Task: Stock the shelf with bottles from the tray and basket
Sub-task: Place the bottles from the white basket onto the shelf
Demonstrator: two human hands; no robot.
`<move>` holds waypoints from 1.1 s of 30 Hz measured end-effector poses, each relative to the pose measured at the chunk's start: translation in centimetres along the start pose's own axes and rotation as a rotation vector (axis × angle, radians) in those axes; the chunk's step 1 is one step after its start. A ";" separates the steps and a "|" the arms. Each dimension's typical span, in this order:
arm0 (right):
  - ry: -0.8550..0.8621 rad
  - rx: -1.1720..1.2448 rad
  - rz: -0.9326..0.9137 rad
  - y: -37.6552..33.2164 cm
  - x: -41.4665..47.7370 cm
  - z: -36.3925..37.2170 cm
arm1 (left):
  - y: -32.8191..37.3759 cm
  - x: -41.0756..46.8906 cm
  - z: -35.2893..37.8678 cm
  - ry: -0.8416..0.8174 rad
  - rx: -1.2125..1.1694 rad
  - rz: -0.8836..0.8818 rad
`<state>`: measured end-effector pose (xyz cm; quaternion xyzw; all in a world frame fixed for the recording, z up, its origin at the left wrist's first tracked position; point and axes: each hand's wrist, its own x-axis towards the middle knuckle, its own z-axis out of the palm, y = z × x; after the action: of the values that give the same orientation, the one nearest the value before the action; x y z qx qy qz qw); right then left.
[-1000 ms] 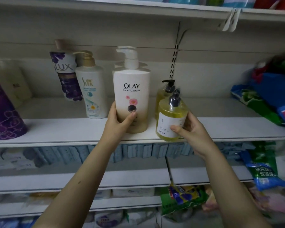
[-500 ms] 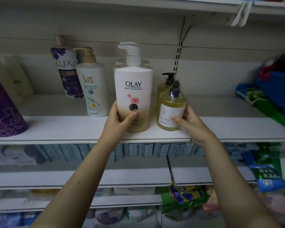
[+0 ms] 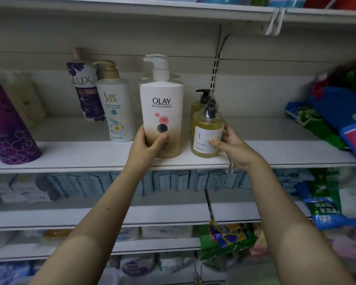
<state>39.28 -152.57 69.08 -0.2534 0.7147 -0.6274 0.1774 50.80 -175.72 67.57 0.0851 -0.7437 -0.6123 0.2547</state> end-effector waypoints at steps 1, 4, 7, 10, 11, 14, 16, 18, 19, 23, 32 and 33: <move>-0.014 -0.010 0.008 -0.2 -0.2 0.0 | 0.2 -0.2 -0.1 -0.001 0.013 -0.007; -0.003 0.004 0.031 -0.6 -1.1 0.2 | 0.9 -1.0 -0.2 0.031 0.042 -0.042; 0.149 0.085 0.047 -0.9 -3.6 1.4 | 1.3 -3.6 -0.1 0.133 0.058 -0.106; 0.311 0.149 0.010 -0.4 -6.8 3.5 | 1.4 -7.5 0.5 0.173 -0.009 -0.096; 0.354 0.166 -0.014 0.0 -7.9 4.4 | 1.4 -8.8 0.7 0.176 -0.035 -0.092; 0.387 0.227 -0.082 1.3 -10.9 7.2 | 1.0 -12.2 0.6 0.139 -0.105 -0.094; 0.348 0.260 -0.088 2.4 -12.7 9.2 | 0.4 -14.3 0.2 0.089 -0.129 -0.125; 0.307 0.264 -0.058 3.9 -14.0 11.2 | -0.6 -16.2 -0.6 0.042 -0.143 -0.172; 0.286 0.260 -0.029 4.8 -14.4 12.2 | -1.3 -17.2 -1.2 0.025 -0.136 -0.198; 0.238 0.240 0.117 8.8 -15.5 16.7 | -4.8 -21.0 -4.3 0.067 -0.109 -0.323; -0.010 0.207 0.476 17.0 -19.0 32.7 | -11.5 -31.0 -18.2 0.312 -0.035 -0.650; -0.016 0.214 0.514 17.5 -19.5 34.8 | -12.1 -32.2 -20.1 0.345 -0.031 -0.692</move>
<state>72.51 -167.77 45.36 -0.0486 0.6837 -0.6317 0.3622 85.80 -181.94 49.59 0.4291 -0.6078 -0.6497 0.1557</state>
